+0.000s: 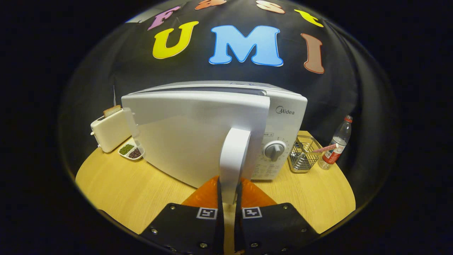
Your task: Open the microwave, put the food inside, and close the microwave door.
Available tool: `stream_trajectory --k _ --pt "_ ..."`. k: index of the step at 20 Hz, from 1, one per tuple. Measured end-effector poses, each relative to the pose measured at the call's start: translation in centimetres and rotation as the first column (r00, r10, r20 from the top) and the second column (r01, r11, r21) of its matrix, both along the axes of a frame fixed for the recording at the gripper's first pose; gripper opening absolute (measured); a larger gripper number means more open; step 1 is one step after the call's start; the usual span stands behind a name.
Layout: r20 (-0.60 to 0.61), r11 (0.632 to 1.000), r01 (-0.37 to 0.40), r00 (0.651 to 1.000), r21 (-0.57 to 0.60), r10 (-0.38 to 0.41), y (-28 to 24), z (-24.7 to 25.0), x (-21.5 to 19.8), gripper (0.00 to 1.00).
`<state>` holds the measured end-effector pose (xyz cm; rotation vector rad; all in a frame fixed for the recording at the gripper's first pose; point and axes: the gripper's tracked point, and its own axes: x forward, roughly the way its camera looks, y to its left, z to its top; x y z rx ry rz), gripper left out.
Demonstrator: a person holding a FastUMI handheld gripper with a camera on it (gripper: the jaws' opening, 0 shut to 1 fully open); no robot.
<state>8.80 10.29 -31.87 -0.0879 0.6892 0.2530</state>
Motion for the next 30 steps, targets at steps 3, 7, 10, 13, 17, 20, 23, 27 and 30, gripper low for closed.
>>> stream_trajectory --k 3,7,10,13,17,20,23,27,30 --pt "-0.023 1.0 0.008 1.0 0.008 -0.008 0.6 0.2 -2.0 0.17" --pt "-0.025 1.0 0.022 0.999 0.001 -0.022 1.4 0.7 -4.4 0.19" --pt "-0.023 1.0 0.03 0.999 -0.005 -0.03 2.2 1.0 -6.0 0.19" --pt "-0.013 0.999 0.046 0.999 -0.013 -0.046 3.1 1.3 -7.4 0.22" --pt "0.009 0.998 0.063 0.998 -0.014 -0.063 4.5 1.9 -9.7 0.23" --pt "0.017 0.998 0.055 0.998 -0.018 -0.055 5.8 2.2 -11.5 0.23" --pt "0.019 0.999 0.047 0.999 0.0 -0.047 7.4 2.5 -13.4 0.24" --pt "0.013 0.999 0.031 0.999 0.028 -0.032 9.9 2.6 -16.4 0.24" --pt "0.013 1.0 -0.017 1.0 0.017 0.017 12.0 2.4 -18.6 0.24"
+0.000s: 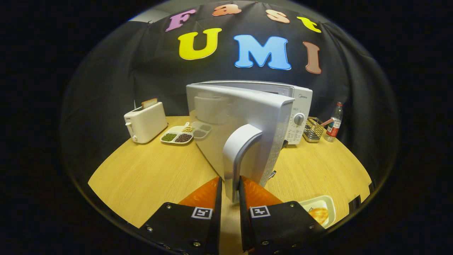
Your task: Open the microwave, put the food inside, and close the microwave door.
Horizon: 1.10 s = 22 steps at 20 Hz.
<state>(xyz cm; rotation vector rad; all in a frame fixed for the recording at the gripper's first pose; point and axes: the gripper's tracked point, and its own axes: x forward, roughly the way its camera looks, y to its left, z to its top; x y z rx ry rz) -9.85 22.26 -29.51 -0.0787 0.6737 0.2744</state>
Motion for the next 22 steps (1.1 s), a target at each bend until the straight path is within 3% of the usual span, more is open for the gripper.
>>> stream_trajectory --k 9,16,19,22 --pt "-0.019 0.993 -0.114 0.993 -0.024 0.114 5.4 -0.2 -4.5 0.24" --pt "-0.016 0.965 -0.259 0.966 -0.038 0.259 10.1 -0.6 -7.1 0.24" --pt "-0.021 0.941 -0.339 0.941 -0.006 0.339 12.2 -0.6 -7.8 0.24" --pt "-0.02 0.882 -0.461 0.885 0.091 0.465 15.3 0.7 -9.9 0.24"
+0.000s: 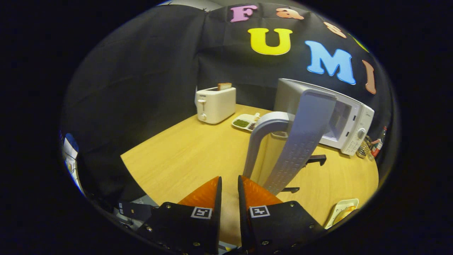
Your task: Open the microwave, put the food inside, and close the microwave door.
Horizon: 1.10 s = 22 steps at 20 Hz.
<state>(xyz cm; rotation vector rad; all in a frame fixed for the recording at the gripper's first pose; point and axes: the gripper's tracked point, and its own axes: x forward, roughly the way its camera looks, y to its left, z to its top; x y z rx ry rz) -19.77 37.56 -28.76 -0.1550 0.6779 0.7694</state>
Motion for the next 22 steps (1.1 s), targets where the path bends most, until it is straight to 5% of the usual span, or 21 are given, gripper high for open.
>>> stream_trajectory --k 4,8,11,22 --pt "0.04 0.982 -0.133 0.991 0.133 0.129 2.0 4.9 -2.2 0.26" --pt "0.144 0.962 -0.167 0.98 0.217 0.138 1.3 10.8 -1.8 0.59" --pt "0.208 0.952 -0.137 0.975 0.272 0.081 -0.4 14.6 -0.1 0.99" --pt "0.284 0.959 0.106 0.942 0.262 -0.181 -13.2 17.8 8.3 0.99"
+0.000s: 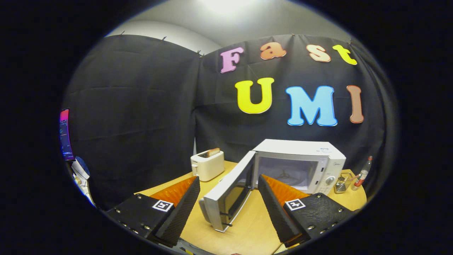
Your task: Open the microwave, put the food inside, and close the microwave door.
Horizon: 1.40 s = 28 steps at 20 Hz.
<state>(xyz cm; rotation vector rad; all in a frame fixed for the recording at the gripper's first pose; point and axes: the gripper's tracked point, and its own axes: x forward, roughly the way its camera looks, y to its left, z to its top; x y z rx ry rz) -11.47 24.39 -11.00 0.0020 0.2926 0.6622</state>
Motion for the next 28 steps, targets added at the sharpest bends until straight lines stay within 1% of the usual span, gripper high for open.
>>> stream_trajectory --k 3,7,11,14,16,19,23,28 --pt "-0.024 0.994 0.111 0.993 -0.018 -0.112 -4.6 -1.1 2.2 0.99" --pt "-0.076 0.967 0.254 0.964 -0.038 -0.256 -10.5 -2.9 4.1 0.99" --pt "-0.137 0.933 0.346 0.924 -0.096 -0.356 -15.4 -5.8 4.8 0.99" --pt "-0.206 0.905 0.395 0.883 -0.154 -0.421 -18.1 -8.7 4.8 0.99" --pt "-0.264 0.896 0.409 0.857 -0.174 -0.443 -18.9 -10.6 4.6 1.0" --pt "-0.331 0.886 0.408 0.823 -0.219 -0.461 -20.0 -13.8 3.7 1.0" --pt "-0.376 0.864 0.389 0.785 -0.32 -0.492 -21.6 -17.8 2.2 1.0" --pt "-0.435 0.841 0.36 0.733 -0.404 -0.522 -22.9 -21.7 0.0 1.0"
